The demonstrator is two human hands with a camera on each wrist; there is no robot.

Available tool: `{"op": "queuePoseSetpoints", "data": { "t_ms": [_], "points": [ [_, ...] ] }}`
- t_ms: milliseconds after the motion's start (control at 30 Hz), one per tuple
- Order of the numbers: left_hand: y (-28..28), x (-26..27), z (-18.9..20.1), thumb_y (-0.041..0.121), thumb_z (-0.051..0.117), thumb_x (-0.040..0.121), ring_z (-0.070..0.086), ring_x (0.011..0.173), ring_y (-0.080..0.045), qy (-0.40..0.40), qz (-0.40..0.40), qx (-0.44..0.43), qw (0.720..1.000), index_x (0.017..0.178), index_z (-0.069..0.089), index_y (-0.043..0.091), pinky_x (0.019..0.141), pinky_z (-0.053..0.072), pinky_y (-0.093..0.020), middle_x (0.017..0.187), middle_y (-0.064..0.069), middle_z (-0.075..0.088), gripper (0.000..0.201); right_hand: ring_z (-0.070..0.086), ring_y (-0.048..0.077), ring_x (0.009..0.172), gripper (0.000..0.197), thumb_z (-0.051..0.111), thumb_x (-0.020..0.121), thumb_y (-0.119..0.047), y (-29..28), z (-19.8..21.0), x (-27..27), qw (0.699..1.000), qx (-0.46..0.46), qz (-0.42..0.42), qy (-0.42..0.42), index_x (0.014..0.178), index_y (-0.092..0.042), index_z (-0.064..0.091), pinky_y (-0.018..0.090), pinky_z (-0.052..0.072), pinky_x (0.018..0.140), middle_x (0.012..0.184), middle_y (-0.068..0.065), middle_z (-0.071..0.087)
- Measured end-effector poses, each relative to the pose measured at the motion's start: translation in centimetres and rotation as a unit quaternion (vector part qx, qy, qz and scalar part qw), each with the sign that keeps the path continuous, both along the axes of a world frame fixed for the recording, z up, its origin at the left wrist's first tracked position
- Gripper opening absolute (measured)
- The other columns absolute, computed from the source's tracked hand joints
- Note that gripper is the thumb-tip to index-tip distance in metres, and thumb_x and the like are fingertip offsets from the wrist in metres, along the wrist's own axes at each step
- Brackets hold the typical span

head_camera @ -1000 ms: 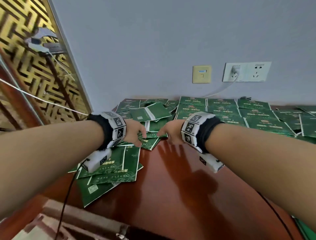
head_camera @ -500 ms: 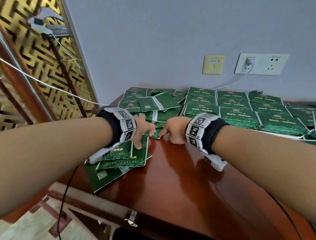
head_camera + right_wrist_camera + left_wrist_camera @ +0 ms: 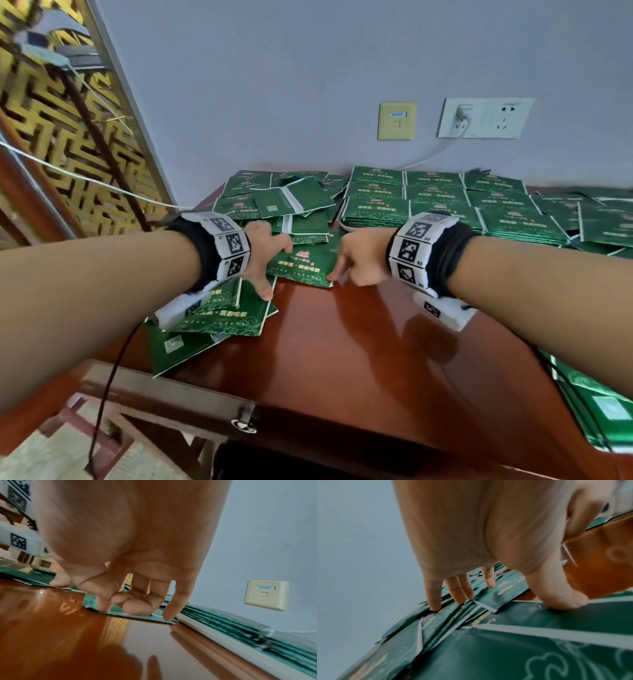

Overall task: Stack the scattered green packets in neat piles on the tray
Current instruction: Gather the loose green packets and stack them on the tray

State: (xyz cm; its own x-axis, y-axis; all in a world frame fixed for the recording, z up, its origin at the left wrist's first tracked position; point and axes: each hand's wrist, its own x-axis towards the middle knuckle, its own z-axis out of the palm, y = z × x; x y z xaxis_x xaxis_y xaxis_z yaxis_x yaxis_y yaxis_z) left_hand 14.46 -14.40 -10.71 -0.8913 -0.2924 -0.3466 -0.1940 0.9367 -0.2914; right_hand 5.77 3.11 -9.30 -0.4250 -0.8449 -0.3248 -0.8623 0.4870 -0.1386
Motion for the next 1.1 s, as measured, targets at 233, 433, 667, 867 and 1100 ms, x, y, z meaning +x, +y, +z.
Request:
{"op": "queuePoseSetpoints", "data": {
  "t_ms": [233,433,667,867,1100],
  "points": [
    [1.0,-0.2,0.9,0.058,0.079,0.063,0.037,0.115,-0.023,-0.033,0.005,-0.011,0.999,0.132,0.040,0.030,0.092,0.038,-0.036,0.117,-0.004,0.038,0.083,0.061,0.018,0.101,0.033,0.060,0.090,-0.032,2.0,1.3,-1.2,0.990,0.091,-0.005,0.111,0.118,-0.014,0.066,0.028,0.049,0.084,0.109,-0.002,0.066],
    [0.8,0.0,0.5,0.052,0.080,0.066,0.049,0.106,-0.021,-0.062,0.008,-0.002,0.998,0.123,0.045,0.023,0.088,0.044,-0.033,0.118,-0.003,0.051,0.073,0.055,0.022,0.112,0.066,0.063,0.083,-0.054,1.5,0.6,-2.2,0.993,0.045,-0.014,0.112,0.137,-0.020,0.046,0.030,0.042,0.084,0.127,0.000,0.055],
    [0.8,-0.5,-0.2,0.055,0.075,0.071,0.050,0.114,-0.023,0.004,0.015,0.044,0.999,0.138,0.039,0.015,0.096,0.044,-0.034,0.128,-0.007,0.048,0.086,0.036,0.027,0.137,0.131,0.075,0.058,-0.069,-1.3,-1.6,-3.3,0.996,0.061,-0.020,0.062,0.153,-0.016,0.002,0.041,0.034,0.109,0.155,0.005,0.026],
    [0.9,-1.0,0.0,0.055,0.076,0.070,0.051,0.113,-0.022,-0.006,0.007,0.039,0.999,0.137,0.040,0.014,0.090,0.044,-0.031,0.130,-0.006,0.049,0.087,0.058,0.022,0.111,0.098,0.076,0.059,-0.068,-0.9,-1.3,-3.3,0.993,0.084,0.002,0.082,0.136,-0.017,0.044,0.033,0.046,0.094,0.125,-0.001,0.059],
    [2.3,-1.9,0.3,0.051,0.080,0.068,0.053,0.105,-0.021,-0.026,-0.024,0.041,0.999,0.127,0.046,0.016,0.085,0.046,-0.028,0.123,-0.004,0.051,0.076,0.059,0.018,0.073,0.038,0.076,0.071,-0.045,2.5,0.2,-4.1,0.986,0.040,-0.005,0.164,0.091,-0.016,0.063,0.026,0.047,0.063,0.080,-0.004,0.064]
  ]
}}
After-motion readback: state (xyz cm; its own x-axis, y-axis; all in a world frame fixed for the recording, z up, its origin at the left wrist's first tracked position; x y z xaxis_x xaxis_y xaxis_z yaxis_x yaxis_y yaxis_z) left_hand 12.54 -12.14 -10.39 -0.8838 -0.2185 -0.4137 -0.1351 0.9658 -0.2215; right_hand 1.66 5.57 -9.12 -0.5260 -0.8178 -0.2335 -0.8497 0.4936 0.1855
